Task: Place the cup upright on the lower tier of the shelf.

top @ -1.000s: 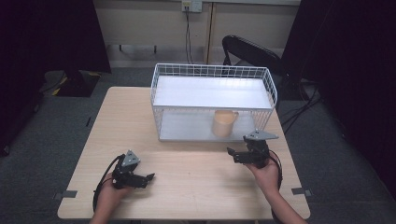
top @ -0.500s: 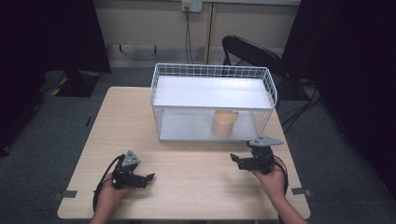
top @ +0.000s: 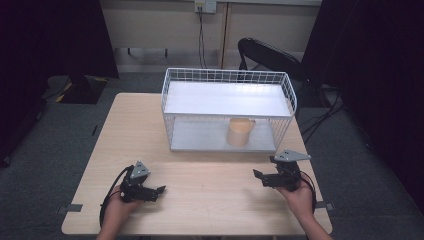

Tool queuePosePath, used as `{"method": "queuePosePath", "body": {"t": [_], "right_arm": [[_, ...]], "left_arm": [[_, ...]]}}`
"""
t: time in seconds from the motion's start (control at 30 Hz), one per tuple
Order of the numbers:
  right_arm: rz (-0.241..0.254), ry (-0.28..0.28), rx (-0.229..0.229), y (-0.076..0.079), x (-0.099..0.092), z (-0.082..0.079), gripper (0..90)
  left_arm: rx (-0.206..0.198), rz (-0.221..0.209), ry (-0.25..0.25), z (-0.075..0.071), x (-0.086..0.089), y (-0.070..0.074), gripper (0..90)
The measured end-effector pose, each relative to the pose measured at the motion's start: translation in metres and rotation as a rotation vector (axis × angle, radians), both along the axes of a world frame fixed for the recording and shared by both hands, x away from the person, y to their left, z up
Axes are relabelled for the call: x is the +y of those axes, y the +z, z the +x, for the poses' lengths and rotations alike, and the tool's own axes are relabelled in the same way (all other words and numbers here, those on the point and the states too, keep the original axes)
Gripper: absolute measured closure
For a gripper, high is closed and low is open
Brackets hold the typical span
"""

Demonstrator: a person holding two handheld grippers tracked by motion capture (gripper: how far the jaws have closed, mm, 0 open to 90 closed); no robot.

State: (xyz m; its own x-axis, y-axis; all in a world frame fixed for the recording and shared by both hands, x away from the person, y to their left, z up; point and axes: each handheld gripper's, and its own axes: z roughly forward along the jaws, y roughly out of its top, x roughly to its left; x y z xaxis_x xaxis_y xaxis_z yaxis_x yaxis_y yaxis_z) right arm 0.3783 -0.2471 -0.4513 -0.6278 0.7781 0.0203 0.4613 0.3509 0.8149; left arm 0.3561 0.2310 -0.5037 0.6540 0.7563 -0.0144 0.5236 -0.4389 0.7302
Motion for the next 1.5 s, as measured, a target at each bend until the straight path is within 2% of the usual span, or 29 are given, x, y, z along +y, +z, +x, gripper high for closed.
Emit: {"method": "queuePosePath", "body": {"t": [0.53,0.7,1.23,1.5], "right_arm": [[-0.012,0.009,0.009,-0.007,-0.014,-0.011,14.3],[-0.026,0.034,0.014,-0.014,-0.016,-0.016,14.4],[-0.045,0.037,0.030,-0.031,-0.022,-0.022,14.7],[-0.086,0.059,0.037,-0.041,-0.025,-0.026,14.8]], "left_arm": [[0.000,0.000,0.000,0.000,0.000,0.000,9.0],[0.000,0.001,0.001,0.000,0.000,0.000,9.1],[-0.003,-0.001,0.002,0.000,0.000,0.000,9.2],[-0.003,-0.002,0.004,-0.001,0.000,0.000,9.4]]}}
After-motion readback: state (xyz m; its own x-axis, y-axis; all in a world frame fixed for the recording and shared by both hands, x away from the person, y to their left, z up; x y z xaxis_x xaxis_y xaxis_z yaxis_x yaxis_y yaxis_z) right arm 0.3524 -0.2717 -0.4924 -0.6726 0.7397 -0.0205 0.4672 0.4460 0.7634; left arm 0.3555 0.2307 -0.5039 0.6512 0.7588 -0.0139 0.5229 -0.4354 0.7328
